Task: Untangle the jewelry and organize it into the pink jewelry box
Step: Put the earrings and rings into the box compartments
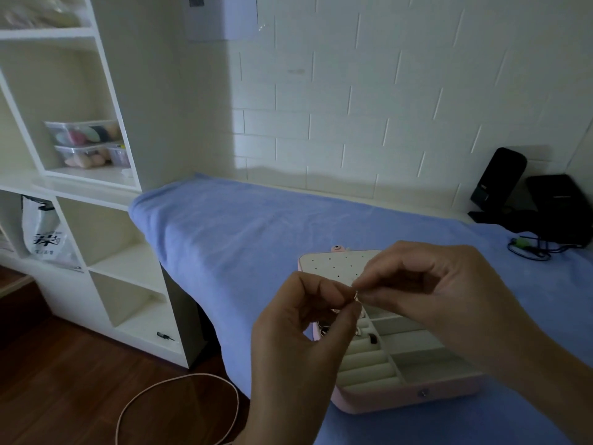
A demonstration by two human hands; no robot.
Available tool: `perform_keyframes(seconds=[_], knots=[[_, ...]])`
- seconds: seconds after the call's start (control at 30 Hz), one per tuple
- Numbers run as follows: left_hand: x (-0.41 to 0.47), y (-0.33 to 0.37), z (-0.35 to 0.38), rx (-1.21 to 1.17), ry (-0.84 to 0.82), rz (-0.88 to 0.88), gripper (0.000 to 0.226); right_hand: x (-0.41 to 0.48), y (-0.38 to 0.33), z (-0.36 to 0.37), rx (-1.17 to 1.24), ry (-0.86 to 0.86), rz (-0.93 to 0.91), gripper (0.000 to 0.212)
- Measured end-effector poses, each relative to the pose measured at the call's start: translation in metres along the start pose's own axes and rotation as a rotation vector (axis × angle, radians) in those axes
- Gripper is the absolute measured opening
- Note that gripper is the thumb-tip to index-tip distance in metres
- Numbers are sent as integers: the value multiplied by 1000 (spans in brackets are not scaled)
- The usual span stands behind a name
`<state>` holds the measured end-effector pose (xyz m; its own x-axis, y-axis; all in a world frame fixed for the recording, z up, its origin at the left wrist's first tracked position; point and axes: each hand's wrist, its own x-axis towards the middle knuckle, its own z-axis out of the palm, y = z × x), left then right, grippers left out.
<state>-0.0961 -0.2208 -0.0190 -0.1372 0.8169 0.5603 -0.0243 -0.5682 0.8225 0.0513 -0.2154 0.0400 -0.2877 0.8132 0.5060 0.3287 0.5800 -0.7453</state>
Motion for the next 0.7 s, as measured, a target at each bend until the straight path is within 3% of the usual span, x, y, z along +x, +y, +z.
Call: perform_keyframes(seconds=[0.23, 0.5, 0.7], knots=[[0, 2, -1, 58, -3, 105, 9, -1, 0, 1, 19, 50, 10, 11], [-2, 1, -1, -122, -9, -87, 14, 1, 1, -4, -461, -30, -381, 15], [-3, -1, 0, -183, -36, -162, 16, 0, 6, -6, -522, -60, -358, 21]])
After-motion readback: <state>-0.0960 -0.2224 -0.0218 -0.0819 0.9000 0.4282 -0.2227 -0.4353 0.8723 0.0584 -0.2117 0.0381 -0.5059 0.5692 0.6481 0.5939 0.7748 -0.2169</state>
